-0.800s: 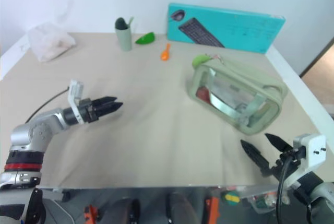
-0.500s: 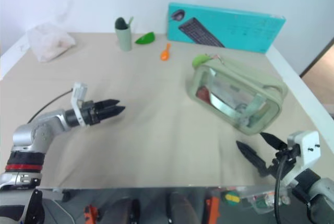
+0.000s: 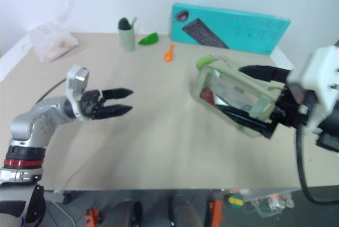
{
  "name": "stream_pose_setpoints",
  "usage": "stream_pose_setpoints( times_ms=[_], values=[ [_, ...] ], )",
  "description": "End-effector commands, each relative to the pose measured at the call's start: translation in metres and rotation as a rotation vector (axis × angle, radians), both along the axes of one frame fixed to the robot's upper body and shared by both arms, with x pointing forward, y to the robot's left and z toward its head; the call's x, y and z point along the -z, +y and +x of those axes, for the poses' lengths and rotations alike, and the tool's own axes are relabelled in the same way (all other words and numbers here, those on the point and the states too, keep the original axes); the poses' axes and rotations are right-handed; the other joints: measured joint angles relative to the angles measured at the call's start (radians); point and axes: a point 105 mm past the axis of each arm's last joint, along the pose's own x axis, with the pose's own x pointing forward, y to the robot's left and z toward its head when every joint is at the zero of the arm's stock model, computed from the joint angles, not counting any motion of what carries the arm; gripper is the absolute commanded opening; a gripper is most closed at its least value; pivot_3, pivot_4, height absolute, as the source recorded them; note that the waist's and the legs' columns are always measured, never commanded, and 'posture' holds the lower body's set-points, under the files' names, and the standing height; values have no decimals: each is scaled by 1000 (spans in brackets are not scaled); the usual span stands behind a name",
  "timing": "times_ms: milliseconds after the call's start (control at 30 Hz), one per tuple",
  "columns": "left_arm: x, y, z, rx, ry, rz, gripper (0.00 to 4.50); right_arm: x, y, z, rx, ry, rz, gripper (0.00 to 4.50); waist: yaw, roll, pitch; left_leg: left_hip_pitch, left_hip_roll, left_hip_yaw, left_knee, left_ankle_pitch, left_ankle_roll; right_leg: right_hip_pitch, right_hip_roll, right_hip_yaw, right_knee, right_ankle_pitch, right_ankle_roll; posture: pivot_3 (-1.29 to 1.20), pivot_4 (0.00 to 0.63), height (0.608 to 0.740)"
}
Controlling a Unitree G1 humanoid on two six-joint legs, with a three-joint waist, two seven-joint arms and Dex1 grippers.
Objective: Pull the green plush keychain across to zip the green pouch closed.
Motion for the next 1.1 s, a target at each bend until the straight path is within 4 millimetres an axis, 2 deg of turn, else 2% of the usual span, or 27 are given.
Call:
stream_pose_setpoints(
  times_ms=[33, 133, 267, 333, 433, 600, 733, 833, 1067, 1100],
  values=[
    [-20, -7, -3, 19, -102, -25, 4139, 7, -17, 34, 103, -27, -61, 4500, -2, 0, 0, 0, -1, 1, 0, 0, 0, -1, 0, 1, 0, 0, 0, 0, 150, 740],
    [-21, -11, 4, -26, -124, -32, 4139, 10, -27, 56, 150, -50, -104, 4500, -1, 0, 0, -2, -1, 2, 0, 0, 1, -2, -1, 3, 0, 1, 2, 0, 150, 740],
    [-22, -18, 17, -119, -162, -45, 4139, 3, -35, 72, 173, -88, -130, 4500, 0, 1, 1, -2, -1, 1, -1, -1, 2, -3, 1, 3, 1, 3, 5, 0, 150, 740],
    [-20, -18, 21, -160, -170, -45, 4139, 2, -34, 75, 159, -90, -137, 4500, 0, 1, 1, -2, -1, 0, -2, -2, 2, -3, 1, 3, 1, 4, 8, 0, 150, 740],
    [-12, -16, 27, -207, -164, -28, 4139, 12, -32, 78, 145, -69, -161, 4500, 0, 1, 1, -2, 0, 0, -2, -3, 2, -3, 2, 3, 1, 4, 7, 0, 150, 740],
    [-7, -16, 24, -208, -156, -32, 4139, 31, -33, 80, 142, -27, -210, 4500, 0, 1, 1, -2, 0, 0, -2, -3, 2, -4, 2, 3, 1, 4, 8, 0, 150, 740],
    [-7, -16, 23, -210, -154, -36, 4139, 45, -44, 84, 183, -10, -282, 4500, 0, 1, 1, -2, 0, 1, 0, -2, 2, -3, 2, 4, 1, 5, 9, 0, 150, 740],
    [-7, -18, 22, -207, -148, -42, 4139, 43, -57, 94, 248, -29, -283, 4500, 0, 1, 1, -2, 0, 2, 1, -2, 2, -3, 1, 4, 1, 5, 9, 0, 150, 740],
    [-8, -16, 22, -220, -152, -55, 4139, 47, -59, 98, 250, -29, -307, 4500, 0, 1, 1, -2, 0, 2, 0, -2, 2, -3, 2, 4, 1, 6, 10, 0, 150, 740],
    [-9, -16, 22, -223, -155, -57, 4170, 49, -58, 98, 247, -24, -313, 4248, 0, 1, 1, -2, 0, 2, 0, -2, 2, -3, 2, 4, 1, 6, 10, 0, 150, 740]
  ],
)
